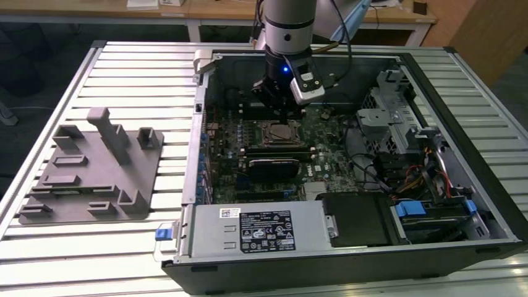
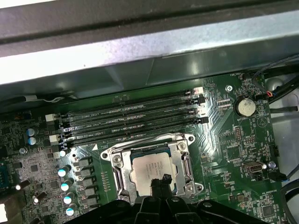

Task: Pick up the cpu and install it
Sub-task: 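Install the second cpu locking lever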

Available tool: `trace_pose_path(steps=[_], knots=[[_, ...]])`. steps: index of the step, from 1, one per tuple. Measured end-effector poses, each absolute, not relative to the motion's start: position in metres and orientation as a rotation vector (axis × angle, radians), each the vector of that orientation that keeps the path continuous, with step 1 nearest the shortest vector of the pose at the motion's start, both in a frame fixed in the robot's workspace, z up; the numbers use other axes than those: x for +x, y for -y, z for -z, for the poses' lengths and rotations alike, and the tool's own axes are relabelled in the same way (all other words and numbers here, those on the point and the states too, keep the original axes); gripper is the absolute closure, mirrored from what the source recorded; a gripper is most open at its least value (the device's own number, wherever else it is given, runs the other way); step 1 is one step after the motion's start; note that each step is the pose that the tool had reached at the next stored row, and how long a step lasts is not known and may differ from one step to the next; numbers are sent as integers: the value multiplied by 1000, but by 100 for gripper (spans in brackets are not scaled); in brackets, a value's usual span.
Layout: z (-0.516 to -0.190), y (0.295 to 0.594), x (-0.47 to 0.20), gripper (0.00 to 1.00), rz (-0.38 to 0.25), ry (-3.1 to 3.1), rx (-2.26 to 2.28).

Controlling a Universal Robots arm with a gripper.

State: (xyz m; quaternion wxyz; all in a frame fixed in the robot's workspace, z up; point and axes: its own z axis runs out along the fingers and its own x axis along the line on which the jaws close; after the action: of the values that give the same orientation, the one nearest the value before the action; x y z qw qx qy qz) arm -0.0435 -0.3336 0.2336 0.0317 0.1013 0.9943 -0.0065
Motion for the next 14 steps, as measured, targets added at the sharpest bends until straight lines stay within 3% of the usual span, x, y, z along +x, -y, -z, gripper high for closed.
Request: trace_pose_path(steps=[14], knots=[[-234, 348, -43, 89, 19, -3062, 312]])
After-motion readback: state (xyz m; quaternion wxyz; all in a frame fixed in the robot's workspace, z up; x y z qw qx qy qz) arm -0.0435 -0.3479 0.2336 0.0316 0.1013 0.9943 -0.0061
